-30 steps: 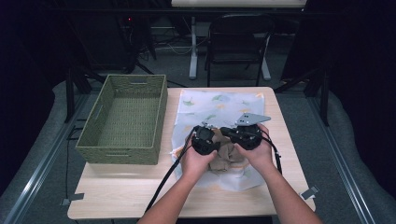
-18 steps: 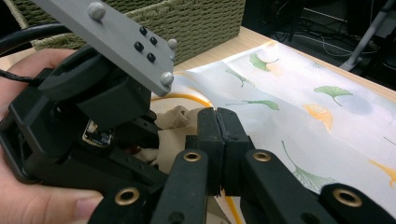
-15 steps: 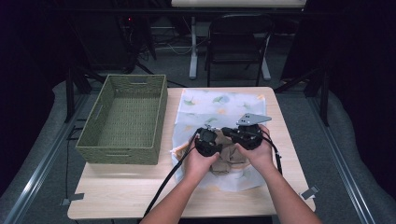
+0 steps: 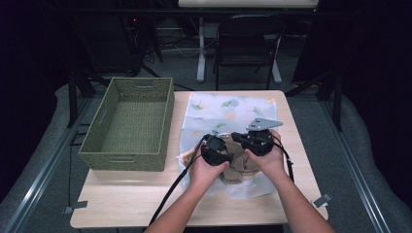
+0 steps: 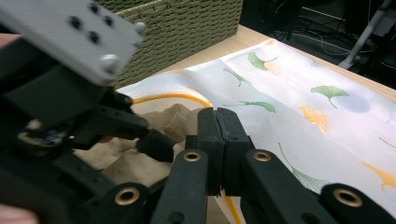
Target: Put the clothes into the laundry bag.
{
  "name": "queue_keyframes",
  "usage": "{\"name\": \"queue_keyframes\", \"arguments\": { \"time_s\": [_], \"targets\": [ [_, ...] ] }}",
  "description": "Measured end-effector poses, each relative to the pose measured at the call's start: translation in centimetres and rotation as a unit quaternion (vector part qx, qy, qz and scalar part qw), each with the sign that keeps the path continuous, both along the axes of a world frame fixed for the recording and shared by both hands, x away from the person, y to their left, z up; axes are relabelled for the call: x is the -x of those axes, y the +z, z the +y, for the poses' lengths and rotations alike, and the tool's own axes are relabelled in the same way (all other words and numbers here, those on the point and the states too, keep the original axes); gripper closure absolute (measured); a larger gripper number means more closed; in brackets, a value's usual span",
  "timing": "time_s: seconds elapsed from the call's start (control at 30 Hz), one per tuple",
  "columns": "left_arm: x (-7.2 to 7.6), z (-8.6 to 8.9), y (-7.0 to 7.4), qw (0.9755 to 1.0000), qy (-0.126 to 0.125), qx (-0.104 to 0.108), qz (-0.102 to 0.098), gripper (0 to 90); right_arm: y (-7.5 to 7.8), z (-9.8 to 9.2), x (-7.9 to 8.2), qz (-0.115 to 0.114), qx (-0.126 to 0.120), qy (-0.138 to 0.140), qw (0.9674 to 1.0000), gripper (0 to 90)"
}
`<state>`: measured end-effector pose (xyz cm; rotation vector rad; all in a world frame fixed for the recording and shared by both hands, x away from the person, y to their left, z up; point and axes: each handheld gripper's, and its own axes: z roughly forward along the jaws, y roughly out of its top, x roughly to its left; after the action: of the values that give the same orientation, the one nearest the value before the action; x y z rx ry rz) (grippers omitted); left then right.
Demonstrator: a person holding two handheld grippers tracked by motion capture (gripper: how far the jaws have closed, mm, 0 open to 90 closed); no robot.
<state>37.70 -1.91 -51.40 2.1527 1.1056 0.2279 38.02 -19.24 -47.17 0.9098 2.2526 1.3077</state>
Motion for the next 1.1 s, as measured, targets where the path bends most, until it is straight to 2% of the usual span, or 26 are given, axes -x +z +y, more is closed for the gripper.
{"name": "queue_keyframes", "arguments": {
  "time_s": [0.03, 0.1, 0.27, 0.3, 0.37, 0.67, 0.7, 0.8, 0.93, 1.1],
  "targets": [
    [0.3, 0.1, 0.0, 1.0, -0.002, 0.008, 0.004, 43.9, 0.0, 0.0, 0.0, 0.0, 0.0, 0.0, 1.0, 89.7],
    [0.6, 0.2, 0.0, 0.9999, -0.003, 0.01, 0.002, 43.6, 0.0, 0.0, 0.0, -0.002, -0.001, -0.001, 1.0, 89.7],
    [1.2, 0.3, -0.4, 1.0, -0.004, 0.002, 0.001, 43.5, 0.0, 0.1, 0.2, -0.003, 0.001, 0.0, 1.0, 89.7],
    [1.2, 0.4, -0.4, 0.9999, -0.008, -0.007, -0.003, 43.5, 0.0, 0.1, 0.2, -0.003, 0.001, 0.0, 1.0, 89.7],
    [1.2, 0.6, -0.5, 0.9999, -0.006, -0.007, -0.005, 44.8, 0.0, 0.1, 0.2, -0.004, 0.0, -0.001, 1.0, 89.7],
    [1.0, 1.1, -1.7, 0.9999, 0.002, 0.007, 0.013, 49.0, -0.1, 0.2, 0.3, -0.002, 0.003, 0.002, 1.0, 89.6],
    [1.0, 1.1, -1.8, 0.9998, 0.001, 0.001, 0.018, 49.0, -0.1, 0.2, 0.3, -0.002, 0.003, 0.003, 1.0, 89.7],
    [1.0, 1.1, -2.1, 0.9998, 0.002, 0.001, 0.02, 50.4, -0.2, 0.2, 0.4, -0.002, 0.002, 0.003, 1.0, 89.6],
    [1.1, 0.9, -2.5, 0.9999, 0.001, -0.01, 0.009, 50.3, -0.2, 0.2, 0.4, -0.001, 0.001, 0.003, 1.0, 89.6],
    [1.2, 0.7, -2.7, 0.9999, -0.009, -0.011, 0.009, 60.5, -0.2, 0.3, 0.4, -0.001, 0.002, 0.004, 1.0, 89.6]
  ]
}}
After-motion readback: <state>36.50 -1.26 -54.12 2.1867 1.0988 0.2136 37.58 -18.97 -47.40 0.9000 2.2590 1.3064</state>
